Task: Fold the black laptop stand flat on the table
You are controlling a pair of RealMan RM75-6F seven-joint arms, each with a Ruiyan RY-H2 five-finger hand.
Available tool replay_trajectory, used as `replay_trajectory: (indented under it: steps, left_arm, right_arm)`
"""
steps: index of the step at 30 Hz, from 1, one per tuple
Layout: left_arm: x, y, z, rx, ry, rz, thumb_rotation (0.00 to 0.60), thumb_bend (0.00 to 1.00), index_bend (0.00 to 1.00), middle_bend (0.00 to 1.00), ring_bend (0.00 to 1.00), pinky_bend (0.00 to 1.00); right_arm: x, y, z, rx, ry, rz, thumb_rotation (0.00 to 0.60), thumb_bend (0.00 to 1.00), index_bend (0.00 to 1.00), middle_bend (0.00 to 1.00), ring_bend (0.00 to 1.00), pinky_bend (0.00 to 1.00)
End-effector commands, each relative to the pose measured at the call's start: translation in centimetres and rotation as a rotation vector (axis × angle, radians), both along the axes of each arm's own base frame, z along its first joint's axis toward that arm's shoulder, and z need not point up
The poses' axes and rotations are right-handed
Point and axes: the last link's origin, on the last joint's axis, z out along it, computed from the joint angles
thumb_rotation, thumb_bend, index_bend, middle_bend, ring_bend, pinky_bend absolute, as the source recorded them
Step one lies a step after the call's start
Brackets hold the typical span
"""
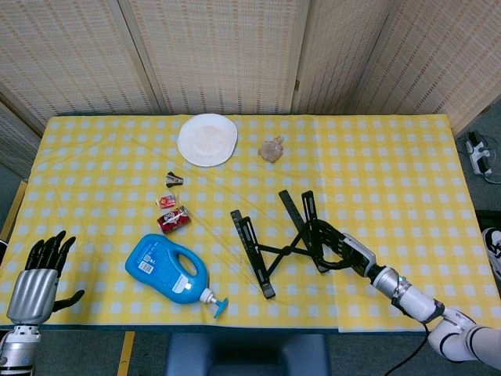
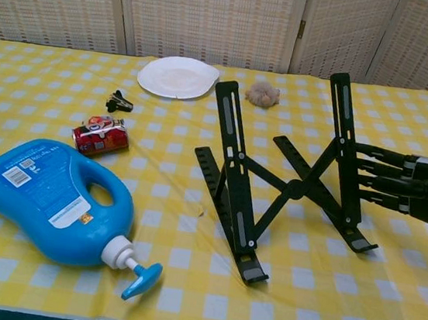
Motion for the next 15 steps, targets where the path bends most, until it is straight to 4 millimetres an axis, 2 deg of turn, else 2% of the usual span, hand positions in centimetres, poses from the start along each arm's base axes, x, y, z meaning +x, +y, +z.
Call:
replay_trajectory:
  steps: [1,10,15]
  left_arm:
    - [0.0,0.0,0.1,0.003,0.001,-0.001,0.600,0.15,0.07,0.02,0.03,0.00]
    - [-0.1,0.0,0.1,0.000,0.002,-0.005,0.600,0.15,0.07,0.02,0.03,0.00]
    - [0.0,0.0,0.0,-0.004,0.002,-0.008,0.600,0.15,0.07,0.02,0.03,0.00]
  right_arm:
    - [0.6,1.1,-0.4,0.034,-0.051,0.001,0.600,0.27,0.00,0.00,0.00,0.00]
    - [2.1,3.4,-1.0,0.087,-0.105,0.040,0.600,0.27,0.00,0.00,0.00,0.00]
    - [1.9,4.5,-0.9,0.099,-0.046,0.095,0.600,0.27,0.00,0.00,0.00,0.00]
